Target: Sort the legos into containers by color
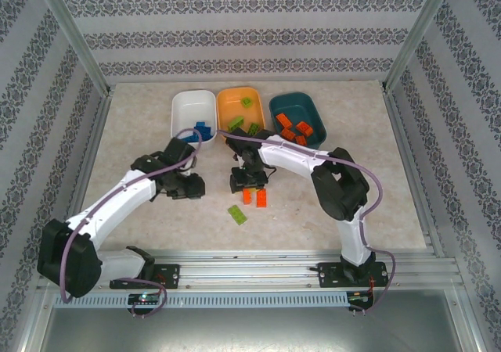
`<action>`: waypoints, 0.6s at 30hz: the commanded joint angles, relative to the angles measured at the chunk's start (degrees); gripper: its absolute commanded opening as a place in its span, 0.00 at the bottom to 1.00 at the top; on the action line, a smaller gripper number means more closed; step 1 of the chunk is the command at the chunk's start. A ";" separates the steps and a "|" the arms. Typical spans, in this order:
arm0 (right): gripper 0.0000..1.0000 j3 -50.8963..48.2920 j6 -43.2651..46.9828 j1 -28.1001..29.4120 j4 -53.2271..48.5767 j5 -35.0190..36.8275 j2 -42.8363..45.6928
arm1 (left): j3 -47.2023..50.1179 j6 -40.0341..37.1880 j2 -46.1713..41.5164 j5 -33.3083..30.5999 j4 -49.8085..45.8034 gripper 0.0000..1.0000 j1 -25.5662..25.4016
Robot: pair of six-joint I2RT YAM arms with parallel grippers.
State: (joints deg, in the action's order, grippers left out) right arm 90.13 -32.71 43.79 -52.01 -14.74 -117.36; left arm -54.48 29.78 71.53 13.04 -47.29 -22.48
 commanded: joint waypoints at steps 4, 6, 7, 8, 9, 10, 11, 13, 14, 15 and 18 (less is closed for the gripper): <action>0.42 2.77 1.41 0.69 -5.30 5.56 -4.95 | -9.38 -4.50 2.60 3.06 -5.26 0.29 7.29; 0.39 2.90 1.52 0.82 -5.55 6.17 -5.32 | -12.32 -5.32 5.06 3.64 -4.89 0.29 9.08; 0.37 2.95 1.51 0.85 -5.73 6.25 -5.46 | -13.79 -5.58 6.49 3.99 -4.57 0.29 10.10; 0.34 2.87 1.59 0.79 -5.74 6.30 -5.53 | -15.16 -5.68 7.75 4.36 -3.97 0.29 11.01; 0.31 2.86 1.60 0.83 -5.83 6.46 -5.60 | -16.26 -5.74 9.11 4.69 -3.42 0.29 11.82; 0.27 2.77 1.67 0.86 -5.84 6.68 -5.60 | -17.54 -5.75 10.64 4.87 -2.89 0.29 12.70; 0.23 2.77 1.50 0.77 -5.88 6.78 -5.48 | -18.98 -5.78 12.33 5.19 -2.39 0.29 13.42; 0.18 2.77 1.34 0.69 -5.69 6.67 -5.27 | -21.71 -6.09 15.64 5.81 -1.70 0.29 14.54; 0.17 2.77 1.31 0.70 -5.65 6.67 -5.16 | -23.28 -6.18 17.43 5.92 -1.35 0.29 14.81; 0.17 2.77 1.25 0.67 -5.56 6.68 -5.00 | -24.73 -6.35 18.88 6.10 -1.05 0.29 15.05; 0.16 2.52 1.34 0.58 -5.49 6.68 -4.46 | -30.15 -7.29 24.15 6.06 -1.25 0.29 15.26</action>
State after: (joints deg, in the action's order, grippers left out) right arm 93.17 -31.46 44.03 -55.94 -10.72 -121.34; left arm -80.38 24.80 92.86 18.02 -49.25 -7.75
